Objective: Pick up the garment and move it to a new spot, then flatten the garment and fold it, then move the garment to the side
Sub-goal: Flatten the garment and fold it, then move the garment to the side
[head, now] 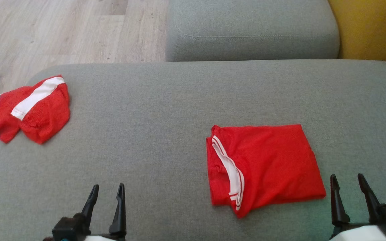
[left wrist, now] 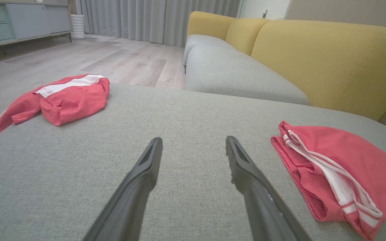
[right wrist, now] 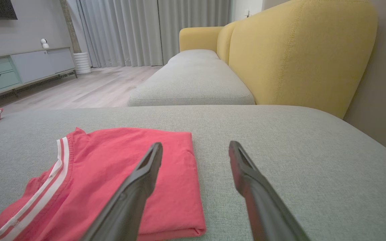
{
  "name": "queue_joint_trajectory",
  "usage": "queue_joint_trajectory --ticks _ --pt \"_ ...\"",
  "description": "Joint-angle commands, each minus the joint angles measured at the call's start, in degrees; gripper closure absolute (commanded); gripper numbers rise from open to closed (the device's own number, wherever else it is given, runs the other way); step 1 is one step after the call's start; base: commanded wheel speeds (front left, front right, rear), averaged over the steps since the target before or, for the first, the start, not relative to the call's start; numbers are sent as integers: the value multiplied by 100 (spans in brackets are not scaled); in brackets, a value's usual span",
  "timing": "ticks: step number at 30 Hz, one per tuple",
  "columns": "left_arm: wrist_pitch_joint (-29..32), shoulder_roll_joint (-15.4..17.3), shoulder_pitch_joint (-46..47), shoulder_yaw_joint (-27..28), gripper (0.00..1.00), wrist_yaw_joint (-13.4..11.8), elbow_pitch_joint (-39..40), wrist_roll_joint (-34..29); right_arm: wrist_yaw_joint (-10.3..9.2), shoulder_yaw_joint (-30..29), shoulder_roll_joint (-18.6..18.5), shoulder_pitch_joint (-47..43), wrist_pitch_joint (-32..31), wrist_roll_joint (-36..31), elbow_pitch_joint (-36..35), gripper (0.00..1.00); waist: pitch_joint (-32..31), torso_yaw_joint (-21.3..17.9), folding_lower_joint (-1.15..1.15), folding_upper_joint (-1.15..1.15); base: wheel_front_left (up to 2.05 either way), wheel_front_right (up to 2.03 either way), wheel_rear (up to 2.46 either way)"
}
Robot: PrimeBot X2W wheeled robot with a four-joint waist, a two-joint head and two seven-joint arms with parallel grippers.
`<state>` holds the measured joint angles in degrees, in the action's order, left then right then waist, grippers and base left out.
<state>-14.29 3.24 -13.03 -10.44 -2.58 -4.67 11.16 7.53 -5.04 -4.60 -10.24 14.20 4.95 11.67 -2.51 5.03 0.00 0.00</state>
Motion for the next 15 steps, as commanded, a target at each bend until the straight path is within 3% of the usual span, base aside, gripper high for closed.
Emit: queue_joint_trajectory --ticks 1,15 --pt "-71 -36 139 186 0 -21 180 -40 -4 115 -89 139 79 -49 -187 0 3 3 0 0 0 0 0" --pt "-71 -36 179 163 0 1 172 -48 -4 67 -194 322 79 84 -231 0 136 36 0 0 0 0 0"
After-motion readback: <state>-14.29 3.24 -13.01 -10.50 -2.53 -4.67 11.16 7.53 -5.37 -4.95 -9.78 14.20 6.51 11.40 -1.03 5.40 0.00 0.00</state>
